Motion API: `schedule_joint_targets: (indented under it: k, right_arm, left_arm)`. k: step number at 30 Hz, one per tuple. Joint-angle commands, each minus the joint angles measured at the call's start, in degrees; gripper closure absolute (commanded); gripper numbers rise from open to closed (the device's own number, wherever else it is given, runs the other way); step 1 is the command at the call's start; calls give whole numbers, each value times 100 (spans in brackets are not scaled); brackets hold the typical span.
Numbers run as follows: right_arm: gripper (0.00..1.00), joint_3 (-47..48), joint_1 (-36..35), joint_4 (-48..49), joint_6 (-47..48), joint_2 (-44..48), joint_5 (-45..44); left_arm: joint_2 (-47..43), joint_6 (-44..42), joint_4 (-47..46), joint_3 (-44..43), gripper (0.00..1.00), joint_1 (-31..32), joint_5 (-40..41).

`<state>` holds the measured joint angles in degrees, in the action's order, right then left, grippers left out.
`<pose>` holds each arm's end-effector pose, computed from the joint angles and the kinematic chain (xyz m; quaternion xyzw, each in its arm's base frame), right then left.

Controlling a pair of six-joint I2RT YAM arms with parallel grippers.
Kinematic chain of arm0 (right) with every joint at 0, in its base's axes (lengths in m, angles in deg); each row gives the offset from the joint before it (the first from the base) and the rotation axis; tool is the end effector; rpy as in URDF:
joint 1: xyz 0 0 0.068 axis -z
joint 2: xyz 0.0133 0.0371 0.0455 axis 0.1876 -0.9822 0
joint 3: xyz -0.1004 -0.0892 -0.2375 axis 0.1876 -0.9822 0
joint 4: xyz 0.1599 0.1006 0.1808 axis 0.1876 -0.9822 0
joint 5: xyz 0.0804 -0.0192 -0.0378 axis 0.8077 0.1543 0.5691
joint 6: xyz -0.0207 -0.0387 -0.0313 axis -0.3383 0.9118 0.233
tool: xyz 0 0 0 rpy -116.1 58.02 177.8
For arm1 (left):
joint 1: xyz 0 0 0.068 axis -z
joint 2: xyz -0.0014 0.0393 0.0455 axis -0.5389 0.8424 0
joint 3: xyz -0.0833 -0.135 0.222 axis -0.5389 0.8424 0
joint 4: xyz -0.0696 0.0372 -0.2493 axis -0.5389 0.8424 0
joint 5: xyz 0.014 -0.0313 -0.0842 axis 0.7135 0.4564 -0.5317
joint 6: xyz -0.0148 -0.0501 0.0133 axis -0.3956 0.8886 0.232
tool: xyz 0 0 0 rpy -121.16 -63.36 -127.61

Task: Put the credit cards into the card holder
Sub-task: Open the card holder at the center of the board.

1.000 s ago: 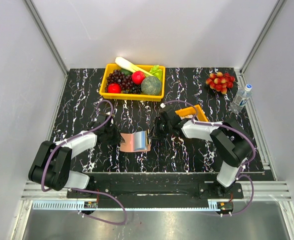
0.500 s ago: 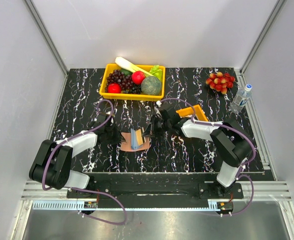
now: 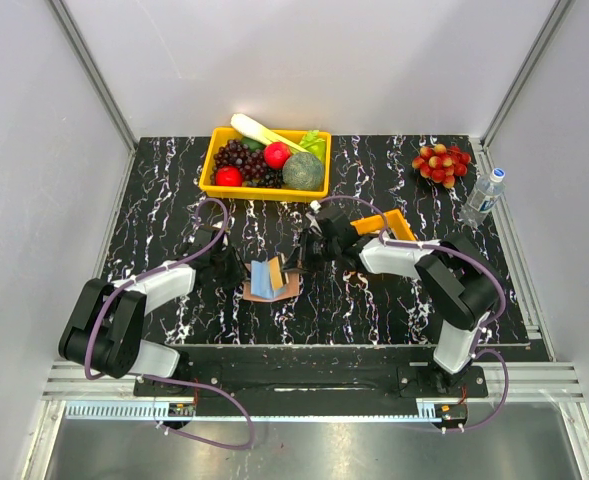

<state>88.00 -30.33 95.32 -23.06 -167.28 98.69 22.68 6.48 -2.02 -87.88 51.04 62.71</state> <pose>0.2708 0.2567 0.1641 -0.0407 0.8859 0.4335 0.1599 0.2316 -0.0847 0.1447 -0.1490 0.9374 -0.2293 0.2155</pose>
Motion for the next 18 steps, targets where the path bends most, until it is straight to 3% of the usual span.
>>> schedule_joint_targets:
  k: [1, 4, 7, 18]
  right_arm:
    - [100, 86, -60, 817, -222, 113, 307]
    - [100, 252, -52, 739, -231, -35, 569]
    - [100, 43, -51, 1477, -677, -185, 896]
    - [100, -99, -51, 284, -73, 306, -501]
  left_arm:
    - [-36, -22, -164, 2, 72, 2, 50]
    - [8, -13, -190, -7, 71, 2, 33]
    - [43, -13, -182, -34, 71, 2, 6]
    - [43, -13, -129, 19, 71, 2, 103]
